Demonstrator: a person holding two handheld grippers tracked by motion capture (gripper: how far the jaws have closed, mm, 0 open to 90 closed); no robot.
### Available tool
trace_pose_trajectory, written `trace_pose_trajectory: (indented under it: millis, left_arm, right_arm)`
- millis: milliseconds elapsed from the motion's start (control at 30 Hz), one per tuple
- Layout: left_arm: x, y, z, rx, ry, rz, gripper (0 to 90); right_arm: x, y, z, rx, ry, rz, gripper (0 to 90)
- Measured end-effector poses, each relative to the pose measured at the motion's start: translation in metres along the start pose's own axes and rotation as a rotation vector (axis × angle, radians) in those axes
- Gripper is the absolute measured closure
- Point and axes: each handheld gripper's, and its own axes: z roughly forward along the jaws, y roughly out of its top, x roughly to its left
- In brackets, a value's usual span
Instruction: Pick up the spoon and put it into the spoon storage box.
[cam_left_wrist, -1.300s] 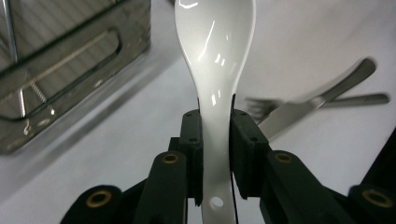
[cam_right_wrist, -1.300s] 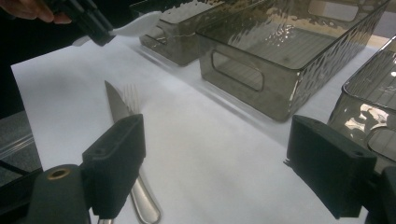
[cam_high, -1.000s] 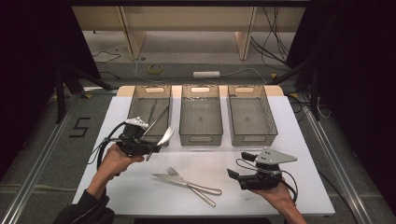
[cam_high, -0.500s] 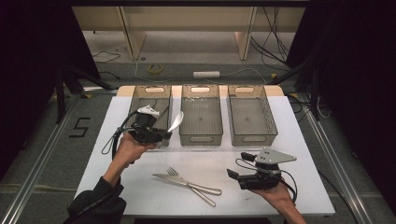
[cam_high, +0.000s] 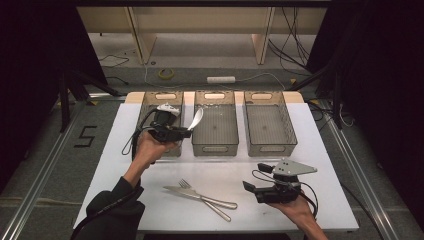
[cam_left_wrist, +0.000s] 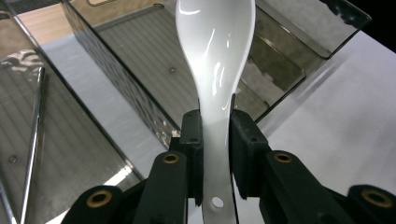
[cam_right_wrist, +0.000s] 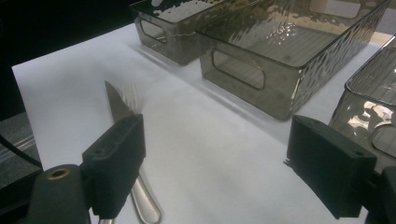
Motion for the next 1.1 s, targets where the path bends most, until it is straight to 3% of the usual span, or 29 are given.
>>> trace_pose_trajectory:
  millis: [100, 667, 1100]
  left_arm:
    - [0.0, 0.005, 0.005, 0.009, 0.001, 0.006, 75.9]
    - [0.009, 0.023, 0.03, -0.004, 0.01, -0.045, 75.9]
    - [0.005, 0.036, 0.051, -0.008, 0.005, -0.066, 75.9]
  right_arm:
    - [0.0, 0.0, 0.0, 0.001, 0.0, 0.0, 20.4]
    - [0.0, 0.0, 0.0, 0.001, 0.002, 0.001, 20.4]
    - [0.0, -0.001, 0.001, 0.001, 0.005, -0.001, 20.4]
